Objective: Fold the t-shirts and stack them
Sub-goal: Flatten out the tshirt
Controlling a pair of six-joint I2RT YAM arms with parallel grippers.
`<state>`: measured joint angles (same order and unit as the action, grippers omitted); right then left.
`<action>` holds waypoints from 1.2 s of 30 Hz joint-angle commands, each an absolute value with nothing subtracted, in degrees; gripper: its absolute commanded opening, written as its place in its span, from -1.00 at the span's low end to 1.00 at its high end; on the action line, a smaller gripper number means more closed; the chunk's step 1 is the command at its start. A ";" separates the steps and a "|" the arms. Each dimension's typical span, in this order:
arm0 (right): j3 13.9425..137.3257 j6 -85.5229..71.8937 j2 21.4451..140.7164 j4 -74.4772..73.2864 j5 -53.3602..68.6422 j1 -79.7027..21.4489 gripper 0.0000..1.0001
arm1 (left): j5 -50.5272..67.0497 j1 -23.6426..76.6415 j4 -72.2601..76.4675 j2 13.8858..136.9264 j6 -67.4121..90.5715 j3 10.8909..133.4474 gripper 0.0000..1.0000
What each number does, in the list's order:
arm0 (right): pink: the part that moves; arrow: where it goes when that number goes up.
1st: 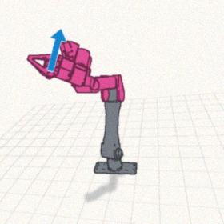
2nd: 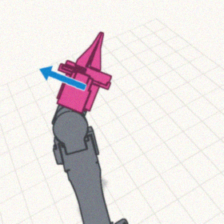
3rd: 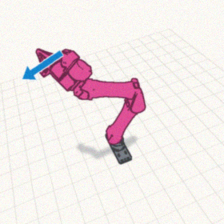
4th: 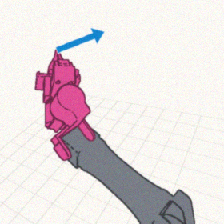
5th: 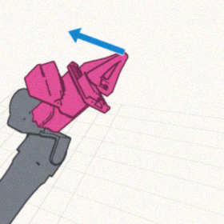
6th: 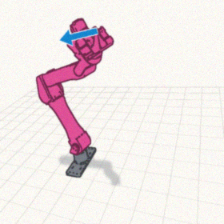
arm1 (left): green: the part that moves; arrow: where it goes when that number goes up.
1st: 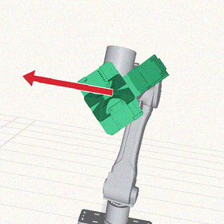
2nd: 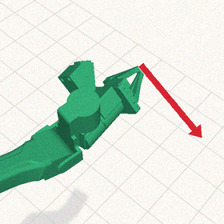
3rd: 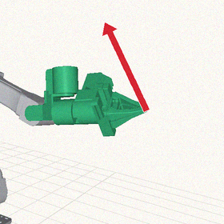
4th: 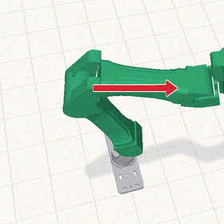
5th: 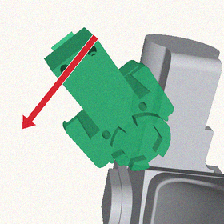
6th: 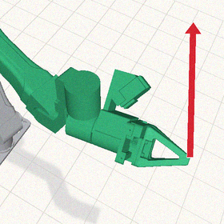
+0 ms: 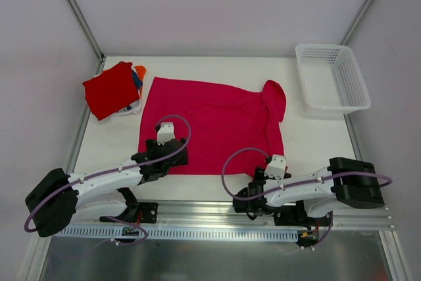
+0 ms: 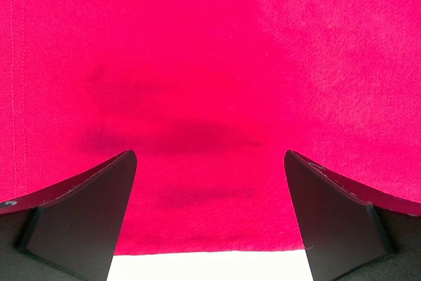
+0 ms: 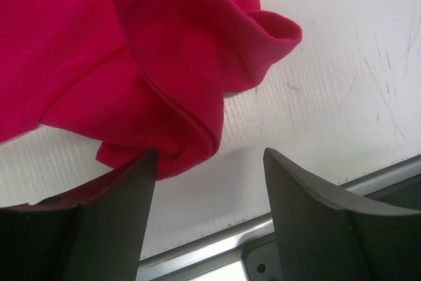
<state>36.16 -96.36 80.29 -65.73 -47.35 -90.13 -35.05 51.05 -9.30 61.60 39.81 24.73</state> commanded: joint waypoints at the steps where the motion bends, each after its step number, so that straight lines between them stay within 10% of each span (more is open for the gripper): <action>1: 36.65 -93.61 80.95 -63.81 -48.61 -89.12 0.36 | -36.47 51.68 -8.53 61.44 39.73 25.58 0.93; 13: 36.47 -90.53 83.67 -60.47 -48.69 -86.92 -0.38 | -36.48 51.77 -8.44 61.44 39.46 25.66 0.94; 17: 36.39 -89.91 84.11 -59.94 -48.78 -86.05 -0.99 | -36.47 51.77 -8.35 61.44 39.38 25.58 0.93; 26: 36.91 -88.59 84.03 -60.20 -49.39 -85.96 -0.99 | -31.66 52.47 -10.53 60.03 36.05 28.20 0.88; 36: 45.00 -87.72 81.66 -70.83 -56.69 -86.48 -0.99 | -33.31 54.84 -50.33 60.23 50.43 49.14 0.87</action>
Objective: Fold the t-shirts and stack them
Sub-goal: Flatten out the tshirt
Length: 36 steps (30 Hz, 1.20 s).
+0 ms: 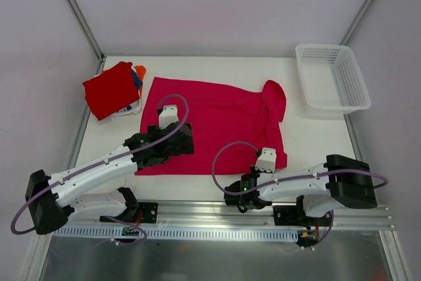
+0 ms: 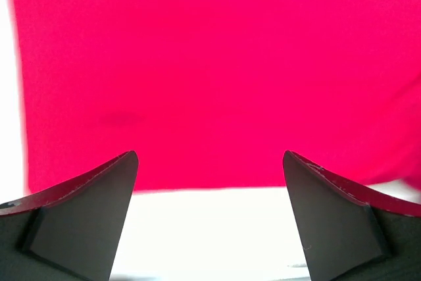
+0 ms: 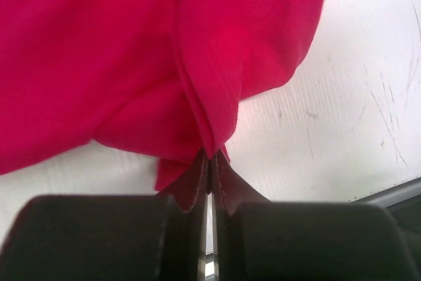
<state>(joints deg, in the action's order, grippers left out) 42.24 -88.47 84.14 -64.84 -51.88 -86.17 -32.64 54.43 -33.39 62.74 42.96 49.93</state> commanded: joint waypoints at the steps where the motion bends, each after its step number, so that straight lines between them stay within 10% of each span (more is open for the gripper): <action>1: 44.91 -87.45 80.95 -70.75 -57.39 -86.48 -0.99 | -33.92 54.84 -52.36 58.90 55.50 48.52 0.87; 36: 35.24 -76.03 63.19 -65.22 -62.31 -86.31 -0.99 | -42.26 58.62 -57.04 66.26 112.67 29.34 0.58</action>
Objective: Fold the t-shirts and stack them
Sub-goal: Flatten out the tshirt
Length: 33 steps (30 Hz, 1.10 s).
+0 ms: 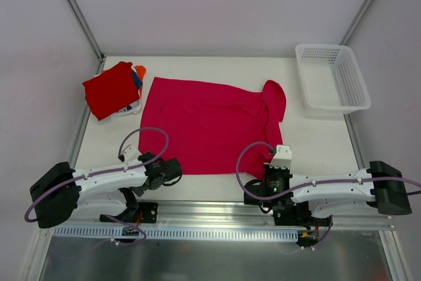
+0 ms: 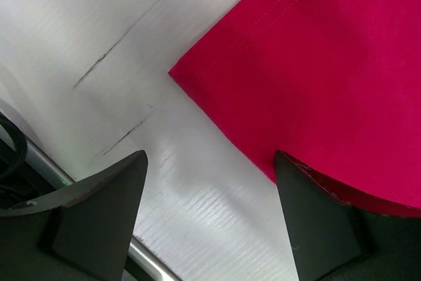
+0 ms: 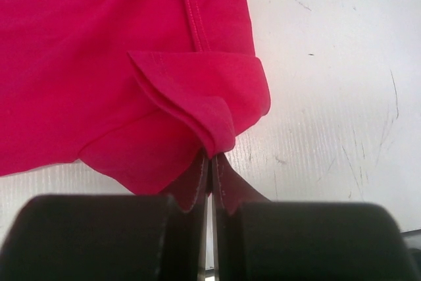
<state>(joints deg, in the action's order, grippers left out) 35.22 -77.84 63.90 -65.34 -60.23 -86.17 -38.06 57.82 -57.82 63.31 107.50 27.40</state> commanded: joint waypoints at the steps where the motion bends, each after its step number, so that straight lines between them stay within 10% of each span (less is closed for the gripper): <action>1: 35.42 -75.33 63.72 -64.95 -62.31 -86.31 -0.99 | -42.88 58.62 -56.95 67.92 112.68 30.05 0.59; 15: 35.60 -75.59 65.92 -64.60 -61.26 -85.70 -0.99 | -44.39 58.97 -56.16 69.26 114.61 28.57 0.47; 33: 37.26 -76.46 68.82 -66.53 -59.77 -84.81 -0.99 | -48.34 59.85 -55.81 73.82 112.06 29.79 -0.28</action>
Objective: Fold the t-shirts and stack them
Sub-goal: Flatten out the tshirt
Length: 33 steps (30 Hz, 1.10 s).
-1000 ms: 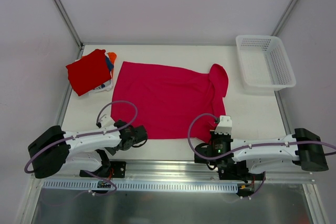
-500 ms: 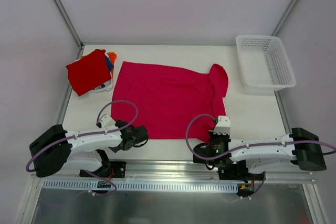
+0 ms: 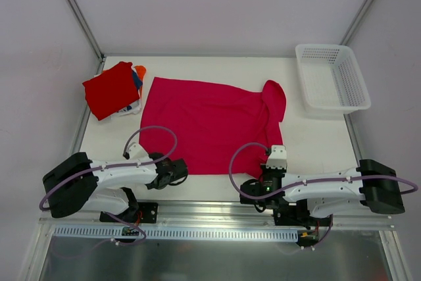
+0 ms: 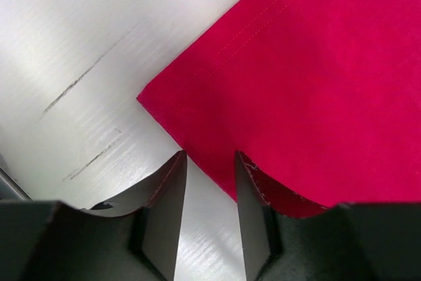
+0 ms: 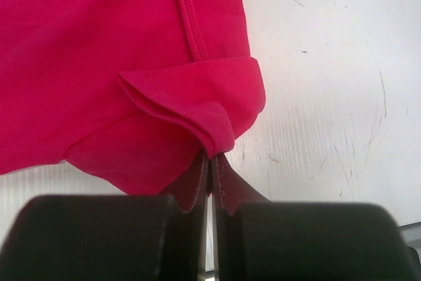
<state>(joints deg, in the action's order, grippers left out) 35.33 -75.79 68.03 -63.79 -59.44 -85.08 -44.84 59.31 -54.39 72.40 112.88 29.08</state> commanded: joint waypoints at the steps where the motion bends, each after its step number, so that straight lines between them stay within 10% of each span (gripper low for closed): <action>1: 37.44 -76.99 69.17 -66.79 -59.68 -84.90 -0.99 | -48.51 59.85 -55.81 74.09 111.63 29.97 -0.31; 19: 39.29 -78.57 72.69 -68.82 -58.62 -84.55 -0.99 | -47.81 60.03 -49.49 79.98 110.40 29.09 -0.27; 25: 39.20 -78.31 73.21 -68.82 -58.45 -84.20 -0.99 | -48.34 60.12 -48.69 80.68 109.25 29.27 -0.50; 29: 39.20 -78.13 73.30 -68.82 -58.36 -83.76 -0.99 | -48.08 60.03 -47.11 81.64 106.18 30.32 -1.00; 33: 39.37 -78.05 73.74 -68.82 -58.18 -83.41 -0.99 | -48.34 60.12 -46.14 82.88 104.15 31.38 -1.00</action>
<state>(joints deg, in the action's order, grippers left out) 37.41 -77.30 73.17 -66.46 -58.00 -83.83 -50.59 59.33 -48.86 81.43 106.45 30.81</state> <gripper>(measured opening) 0.015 0.011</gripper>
